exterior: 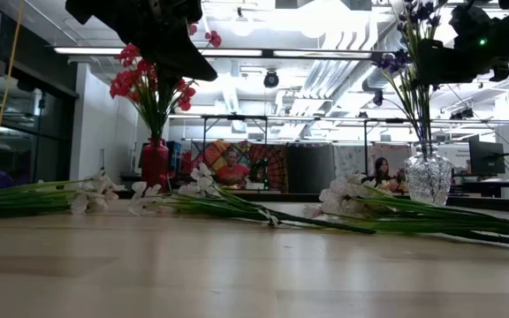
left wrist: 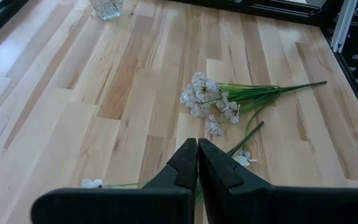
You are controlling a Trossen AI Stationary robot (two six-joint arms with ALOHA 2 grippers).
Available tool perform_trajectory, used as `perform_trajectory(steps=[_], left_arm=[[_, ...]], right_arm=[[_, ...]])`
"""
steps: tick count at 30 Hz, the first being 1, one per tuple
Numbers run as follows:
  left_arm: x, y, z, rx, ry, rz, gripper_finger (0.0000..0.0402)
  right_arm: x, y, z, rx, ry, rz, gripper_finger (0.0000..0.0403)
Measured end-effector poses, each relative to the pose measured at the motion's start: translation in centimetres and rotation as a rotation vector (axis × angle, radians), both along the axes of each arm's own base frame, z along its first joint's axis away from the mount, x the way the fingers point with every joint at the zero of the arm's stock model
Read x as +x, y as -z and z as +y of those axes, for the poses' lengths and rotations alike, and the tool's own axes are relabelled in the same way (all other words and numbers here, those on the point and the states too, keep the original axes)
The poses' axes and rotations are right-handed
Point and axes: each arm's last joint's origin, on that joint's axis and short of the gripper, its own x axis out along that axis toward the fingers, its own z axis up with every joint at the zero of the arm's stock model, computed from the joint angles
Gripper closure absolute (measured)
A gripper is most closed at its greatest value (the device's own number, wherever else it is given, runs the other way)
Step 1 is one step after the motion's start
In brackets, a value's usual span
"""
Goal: Sort flowers into vase by color
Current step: Put the right purple flowers into the transparent vase
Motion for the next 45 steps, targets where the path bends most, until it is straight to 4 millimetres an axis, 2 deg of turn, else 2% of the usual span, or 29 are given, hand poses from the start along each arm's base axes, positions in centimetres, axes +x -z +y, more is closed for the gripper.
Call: perform_trajectory(steps=[11, 17, 22, 25, 32, 39, 45], left_arm=[[0.0, 0.0, 0.0, 0.000, 0.000, 0.003, 0.0401], [-0.4, -0.3, 0.0, 0.000, 0.001, -0.002, 0.0401], [-1.8, -1.8, 0.0, 0.008, -0.002, 0.032, 0.0401], [-2.9, -3.1, 0.1, 0.028, -0.038, 0.034, 0.0401], [-5.1, -5.5, 0.8, 0.149, -0.252, -0.061, 0.0401], [-5.9, -6.2, 1.4, 0.139, -0.334, -0.098, 0.0401], [-5.8, -6.0, 1.8, 0.104, -0.375, -0.097, 0.0401]], right_arm=[[0.0, 0.0, 0.0, -0.001, 0.002, 0.000, 0.0238], [0.0, -0.1, 0.0, 0.003, -0.020, -0.008, 0.0190], [-0.2, -0.7, 0.1, 0.037, -0.053, 0.002, 0.0183], [-0.4, -0.4, 0.3, 0.126, -0.130, 0.013, 0.0182], [-0.3, 0.0, 1.1, 0.370, -0.425, -0.016, 0.0182], [-1.2, -1.0, 2.1, 0.625, -0.676, 0.022, 0.0182], [-1.2, -1.9, 2.9, 0.808, -0.886, -0.046, 0.0182]])
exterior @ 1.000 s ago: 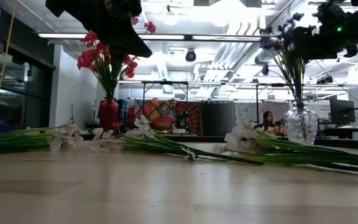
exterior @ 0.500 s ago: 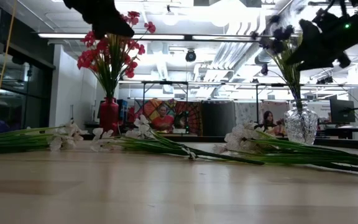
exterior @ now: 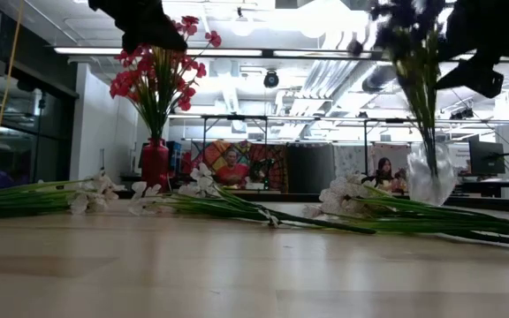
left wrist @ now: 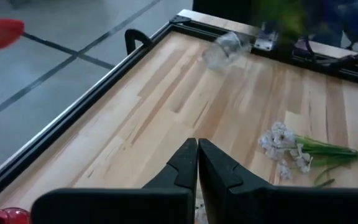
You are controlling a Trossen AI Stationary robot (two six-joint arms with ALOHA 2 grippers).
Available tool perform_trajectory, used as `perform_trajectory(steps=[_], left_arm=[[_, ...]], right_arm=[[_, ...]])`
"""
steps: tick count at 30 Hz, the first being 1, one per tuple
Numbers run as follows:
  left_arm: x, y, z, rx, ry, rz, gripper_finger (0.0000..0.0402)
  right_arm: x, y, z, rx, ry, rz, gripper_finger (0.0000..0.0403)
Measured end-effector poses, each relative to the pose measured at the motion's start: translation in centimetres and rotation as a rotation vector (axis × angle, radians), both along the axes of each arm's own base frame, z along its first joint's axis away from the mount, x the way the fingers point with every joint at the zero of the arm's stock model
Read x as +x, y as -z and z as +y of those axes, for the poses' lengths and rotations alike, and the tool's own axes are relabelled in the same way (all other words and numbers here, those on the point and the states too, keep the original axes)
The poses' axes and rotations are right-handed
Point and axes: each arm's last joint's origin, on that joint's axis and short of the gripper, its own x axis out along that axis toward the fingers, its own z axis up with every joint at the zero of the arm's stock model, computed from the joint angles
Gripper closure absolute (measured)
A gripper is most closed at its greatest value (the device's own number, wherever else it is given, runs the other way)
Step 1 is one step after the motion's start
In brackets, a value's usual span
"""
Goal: Sort flowers into vase by color
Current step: Put the right purple flowers into the transparent vase, then adjust the transparent vase
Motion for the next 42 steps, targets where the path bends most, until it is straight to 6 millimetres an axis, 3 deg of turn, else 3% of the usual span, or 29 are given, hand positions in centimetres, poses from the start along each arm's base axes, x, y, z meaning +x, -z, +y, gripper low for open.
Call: perform_trajectory(steps=[3, 14, 20, 30, 42], left_arm=[[0.0, 0.0, 0.0, 0.002, -0.001, 0.002, 0.0401], [-0.2, 0.0, 0.8, 0.035, -0.010, 0.019, 0.0401], [-0.2, 0.0, 0.9, 0.040, 0.079, 0.038, 0.0401], [-0.4, 0.1, 2.1, 0.135, 0.141, 0.085, 0.0401], [-0.5, 0.1, 2.5, 0.111, 0.107, 0.079, 0.0401]], right_arm=[[0.0, -0.4, 0.1, 0.017, -0.040, -0.020, 0.0182], [-0.2, -2.1, -0.4, -0.062, 0.135, -0.067, 0.0182], [2.2, -1.4, -0.7, 0.057, 0.164, 0.009, 0.0182], [8.1, 0.6, -1.2, -0.212, -0.250, 0.413, 0.0182], [12.5, 2.7, -2.0, -0.540, -0.795, 0.785, 0.0182]])
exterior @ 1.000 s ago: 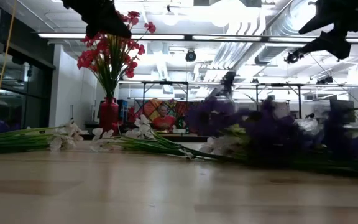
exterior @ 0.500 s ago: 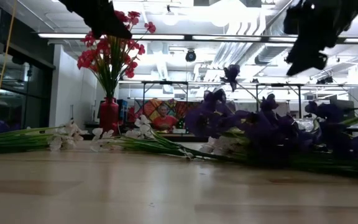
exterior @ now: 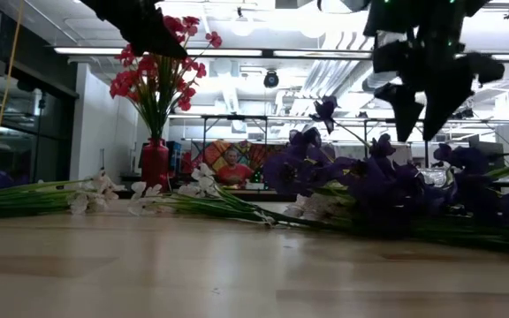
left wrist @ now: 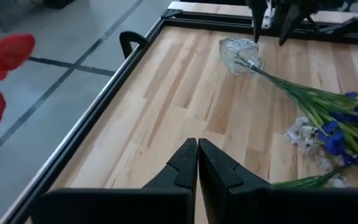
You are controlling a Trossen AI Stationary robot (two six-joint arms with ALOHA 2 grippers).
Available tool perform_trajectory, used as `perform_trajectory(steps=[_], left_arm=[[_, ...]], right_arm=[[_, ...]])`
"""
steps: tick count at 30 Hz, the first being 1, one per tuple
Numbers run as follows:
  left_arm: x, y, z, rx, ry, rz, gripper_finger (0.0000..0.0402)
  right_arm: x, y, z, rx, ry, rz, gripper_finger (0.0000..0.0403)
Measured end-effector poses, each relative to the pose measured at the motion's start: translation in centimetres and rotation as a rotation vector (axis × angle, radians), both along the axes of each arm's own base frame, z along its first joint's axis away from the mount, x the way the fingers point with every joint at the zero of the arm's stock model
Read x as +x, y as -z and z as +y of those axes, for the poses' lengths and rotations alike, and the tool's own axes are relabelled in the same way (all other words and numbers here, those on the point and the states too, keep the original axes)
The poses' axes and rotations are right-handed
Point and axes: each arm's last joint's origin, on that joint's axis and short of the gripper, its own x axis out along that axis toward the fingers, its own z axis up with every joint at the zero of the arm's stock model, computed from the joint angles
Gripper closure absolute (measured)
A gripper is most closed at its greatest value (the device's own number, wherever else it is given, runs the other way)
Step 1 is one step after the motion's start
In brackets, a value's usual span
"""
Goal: Sort flowers into vase by color
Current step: Adjust the transparent vase
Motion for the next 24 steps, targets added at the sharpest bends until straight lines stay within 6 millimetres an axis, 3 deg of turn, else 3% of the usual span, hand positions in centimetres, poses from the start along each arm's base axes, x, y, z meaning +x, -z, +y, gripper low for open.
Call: perform_trajectory(steps=[7, 15, 24], left_arm=[[0.0, 0.0, 0.0, -0.051, -0.036, -0.022, 0.0401], [-0.1, 0.0, 0.2, -0.043, -0.100, -0.028, 0.0401], [-0.1, 0.0, 0.2, -0.033, -0.117, -0.027, 0.0401]], right_arm=[[1.2, 2.2, -0.3, -0.051, -0.177, 0.135, 0.0182], [1.2, 4.2, -0.3, -0.046, -0.276, 0.219, 0.0182], [1.1, 6.5, -0.4, -0.115, -0.278, 0.164, 0.0182]])
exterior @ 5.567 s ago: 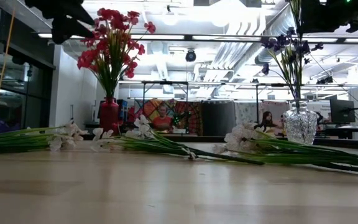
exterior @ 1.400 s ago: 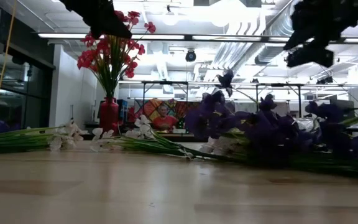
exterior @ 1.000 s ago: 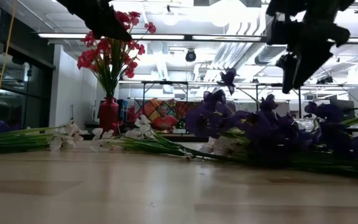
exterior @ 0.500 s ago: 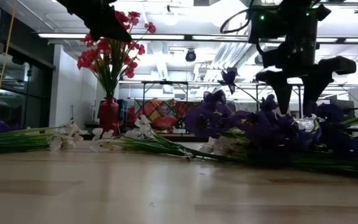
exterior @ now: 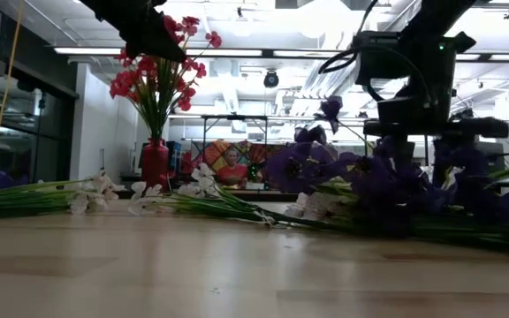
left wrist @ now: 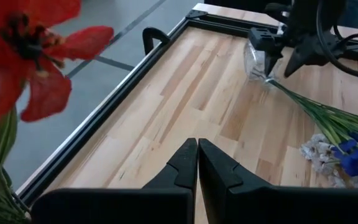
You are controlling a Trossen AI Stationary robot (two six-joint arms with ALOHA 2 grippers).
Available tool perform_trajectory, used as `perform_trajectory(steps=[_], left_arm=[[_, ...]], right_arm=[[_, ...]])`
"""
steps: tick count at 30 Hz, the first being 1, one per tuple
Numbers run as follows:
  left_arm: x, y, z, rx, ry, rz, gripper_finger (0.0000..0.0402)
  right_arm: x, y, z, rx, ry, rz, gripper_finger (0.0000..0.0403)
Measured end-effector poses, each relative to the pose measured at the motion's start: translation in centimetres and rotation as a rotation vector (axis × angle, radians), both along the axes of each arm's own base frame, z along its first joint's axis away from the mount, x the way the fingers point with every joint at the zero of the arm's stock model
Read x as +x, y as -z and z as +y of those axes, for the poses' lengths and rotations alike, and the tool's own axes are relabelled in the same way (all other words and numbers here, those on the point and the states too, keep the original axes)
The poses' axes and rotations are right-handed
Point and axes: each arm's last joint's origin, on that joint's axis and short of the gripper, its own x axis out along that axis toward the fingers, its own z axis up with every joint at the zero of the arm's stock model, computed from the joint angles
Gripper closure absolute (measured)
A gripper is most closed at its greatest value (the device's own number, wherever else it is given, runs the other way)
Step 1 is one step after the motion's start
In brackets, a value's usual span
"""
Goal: Sort flowers into vase by color
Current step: Adjust the transparent vase
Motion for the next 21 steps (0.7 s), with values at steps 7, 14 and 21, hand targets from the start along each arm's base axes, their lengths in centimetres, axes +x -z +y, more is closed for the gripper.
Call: perform_trajectory(steps=[7, 14, 21], left_arm=[[0.0, 0.0, 0.0, 0.001, 0.000, 0.001, 0.0401], [0.0, 0.0, 0.0, 0.008, 0.005, 0.007, 0.0401], [0.0, 0.0, 0.0, 0.014, 0.009, 0.012, 0.0401]], right_arm=[[-0.2, 0.5, -0.2, -0.077, -0.022, 0.014, 0.0182], [0.8, -1.0, -0.4, -0.113, 0.034, -0.034, 0.0182], [1.0, -1.4, -0.5, -0.128, 0.148, -0.057, 0.0182]])
